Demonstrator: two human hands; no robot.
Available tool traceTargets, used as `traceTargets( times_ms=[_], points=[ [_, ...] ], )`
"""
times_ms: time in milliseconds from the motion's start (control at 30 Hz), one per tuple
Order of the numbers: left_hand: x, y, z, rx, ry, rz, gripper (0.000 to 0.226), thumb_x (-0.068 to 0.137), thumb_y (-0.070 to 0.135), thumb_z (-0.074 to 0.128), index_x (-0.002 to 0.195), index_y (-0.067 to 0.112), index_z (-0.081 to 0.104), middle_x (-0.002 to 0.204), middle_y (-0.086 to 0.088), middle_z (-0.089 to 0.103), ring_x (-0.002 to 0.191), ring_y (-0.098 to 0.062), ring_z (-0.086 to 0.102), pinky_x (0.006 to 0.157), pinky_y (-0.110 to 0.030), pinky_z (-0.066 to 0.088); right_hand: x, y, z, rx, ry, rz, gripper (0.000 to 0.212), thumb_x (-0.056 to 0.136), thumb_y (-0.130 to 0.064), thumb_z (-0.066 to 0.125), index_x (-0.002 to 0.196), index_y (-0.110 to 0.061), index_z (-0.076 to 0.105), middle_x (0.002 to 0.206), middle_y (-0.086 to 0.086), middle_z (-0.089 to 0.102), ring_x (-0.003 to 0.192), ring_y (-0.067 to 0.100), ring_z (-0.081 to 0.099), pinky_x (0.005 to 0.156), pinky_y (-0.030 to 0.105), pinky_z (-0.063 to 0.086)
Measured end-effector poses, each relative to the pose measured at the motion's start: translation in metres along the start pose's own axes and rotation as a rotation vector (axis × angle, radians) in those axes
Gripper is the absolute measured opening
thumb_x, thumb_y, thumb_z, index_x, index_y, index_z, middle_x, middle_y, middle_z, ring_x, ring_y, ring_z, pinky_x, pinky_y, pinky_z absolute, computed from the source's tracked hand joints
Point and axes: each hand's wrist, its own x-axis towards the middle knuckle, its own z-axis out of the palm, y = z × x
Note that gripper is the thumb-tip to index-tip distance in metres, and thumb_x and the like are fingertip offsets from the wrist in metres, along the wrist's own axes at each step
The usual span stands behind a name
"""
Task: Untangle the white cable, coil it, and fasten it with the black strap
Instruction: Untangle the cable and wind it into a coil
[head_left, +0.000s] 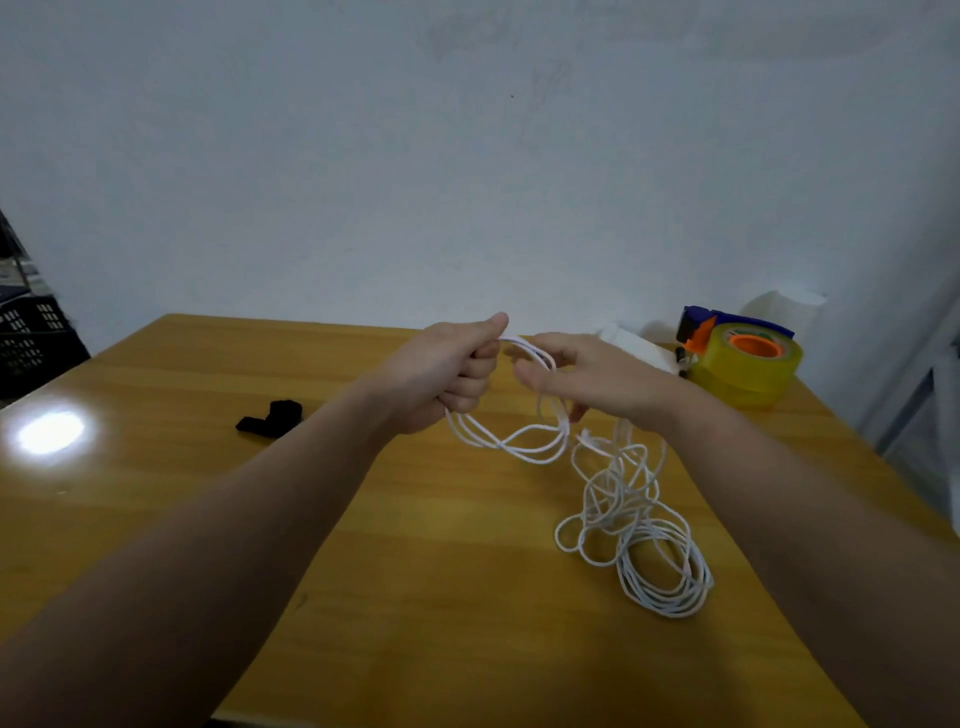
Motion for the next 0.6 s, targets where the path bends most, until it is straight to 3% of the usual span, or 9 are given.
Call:
traceTargets(
  times_ms=[33,100,200,300,400,467,600],
  points=[
    [0.0,0.001,0.003,-0.045,-0.004,0.01,0.045,0.099,0.04,0.04,0.06,0.022,0.029,0.05,0.009,0.017,0.039,-0.005,0.012,0.038,-0.02,0.008,0.001,0.002,0.004,0.027,-0.039,0.03,0.027,0.086,-0.047,0.061,0.101,-0.024,0.066,0.091,-0.009,0.064,0.083,0.006,0.061,0.067,0.027,0.051],
    [0.0,0.005,0.001,-0.127,0.012,0.029,0.046,0.099,0.042,0.039,0.059,0.023,0.027,0.048,0.009,0.016,0.036,-0.004,0.013,0.038,-0.02,0.007,0.003,0.009,0.008,0.069,0.008,0.094,0.03,0.082,-0.039,0.069,0.077,-0.011,0.059,0.072,-0.001,0.059,0.073,0.021,0.059,0.06,0.031,0.049],
    [-0.004,0.012,-0.014,-0.144,0.132,0.039,0.048,0.096,0.044,0.046,0.057,0.024,0.025,0.047,0.01,0.015,0.036,-0.005,0.014,0.036,-0.019,0.011,-0.003,0.021,0.005,0.051,0.096,0.16,0.043,0.08,-0.034,0.072,0.062,-0.01,0.042,0.059,0.003,0.039,0.051,0.011,0.042,0.043,0.022,0.038],
    [-0.005,0.01,-0.024,-0.172,0.252,-0.001,0.049,0.094,0.038,0.055,0.055,0.024,0.029,0.044,0.01,0.017,0.035,-0.006,0.016,0.035,-0.019,0.021,-0.007,0.023,0.006,-0.01,0.126,0.088,0.045,0.083,-0.018,0.069,0.061,-0.019,0.03,0.055,-0.003,0.029,0.043,0.005,0.026,0.045,0.02,0.029],
    [-0.003,0.004,-0.02,-0.251,0.28,-0.018,0.05,0.093,0.035,0.057,0.053,0.023,0.03,0.043,0.009,0.019,0.036,-0.007,0.017,0.037,-0.019,0.026,-0.005,0.025,0.007,-0.066,0.201,0.02,0.042,0.082,-0.008,0.064,0.064,-0.019,0.028,0.057,-0.007,0.027,0.048,0.007,0.024,0.048,0.022,0.027],
    [-0.006,0.002,-0.018,-0.303,0.204,-0.029,0.048,0.094,0.035,0.054,0.055,0.022,0.029,0.043,0.009,0.02,0.036,-0.007,0.021,0.038,-0.019,0.03,-0.005,0.029,0.003,-0.067,0.273,-0.01,0.038,0.08,-0.006,0.063,0.064,-0.018,0.031,0.058,-0.007,0.03,0.051,0.008,0.026,0.05,0.023,0.027],
    [-0.016,-0.005,-0.009,-0.337,-0.203,-0.092,0.046,0.089,0.036,0.045,0.046,0.021,0.037,0.042,0.003,0.037,0.039,-0.011,0.039,0.047,-0.023,0.042,-0.007,0.037,-0.002,0.001,0.349,-0.067,0.031,0.081,-0.003,0.06,0.065,-0.015,0.036,0.061,0.001,0.034,0.053,0.009,0.031,0.051,0.021,0.031]
  ],
)
